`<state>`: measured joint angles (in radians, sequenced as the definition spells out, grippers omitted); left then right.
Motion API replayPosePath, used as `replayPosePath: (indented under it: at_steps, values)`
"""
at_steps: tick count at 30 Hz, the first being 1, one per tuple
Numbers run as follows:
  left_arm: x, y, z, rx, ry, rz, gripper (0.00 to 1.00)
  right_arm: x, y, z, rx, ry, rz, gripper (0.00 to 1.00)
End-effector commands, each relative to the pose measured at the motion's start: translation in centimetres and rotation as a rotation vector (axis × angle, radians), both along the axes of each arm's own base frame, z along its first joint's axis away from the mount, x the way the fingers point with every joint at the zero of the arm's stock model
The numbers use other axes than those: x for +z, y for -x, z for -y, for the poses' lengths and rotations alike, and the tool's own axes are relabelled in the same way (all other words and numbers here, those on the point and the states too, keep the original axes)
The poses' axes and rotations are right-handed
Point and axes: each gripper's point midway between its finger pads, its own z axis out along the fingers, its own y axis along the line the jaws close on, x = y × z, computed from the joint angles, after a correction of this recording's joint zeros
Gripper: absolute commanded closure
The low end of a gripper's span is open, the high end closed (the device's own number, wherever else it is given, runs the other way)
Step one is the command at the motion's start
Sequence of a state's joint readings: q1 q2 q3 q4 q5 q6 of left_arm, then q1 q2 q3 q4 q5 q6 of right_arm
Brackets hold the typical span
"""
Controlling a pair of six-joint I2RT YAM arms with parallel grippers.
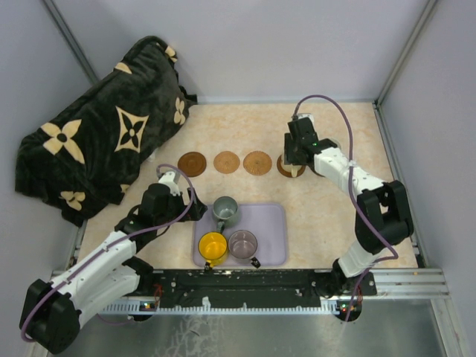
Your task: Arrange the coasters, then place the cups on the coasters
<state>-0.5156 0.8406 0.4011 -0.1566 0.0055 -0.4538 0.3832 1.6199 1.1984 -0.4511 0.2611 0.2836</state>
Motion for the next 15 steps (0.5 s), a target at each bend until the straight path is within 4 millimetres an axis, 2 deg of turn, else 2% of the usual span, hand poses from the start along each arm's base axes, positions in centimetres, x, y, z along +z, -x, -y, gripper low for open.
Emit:
replayPosePath:
  at_steps: [1, 8, 15]
  values:
    - [0.8, 0.0, 0.5, -0.011, 0.028, 0.021, 0.0, 2.6, -0.1, 0.0, -0.013, -0.041, 0.077, 0.5]
    - [1.0, 0.2, 0.4, -0.008, 0.031, 0.024, 0.0, 2.6, 0.9, 0.1, -0.017, -0.062, 0.078, 0.51]
    - [0.9, 0.2, 0.2, -0.004, 0.024, 0.024, 0.0, 4.2, 2.2, 0.4, -0.021, -0.08, 0.12, 0.52]
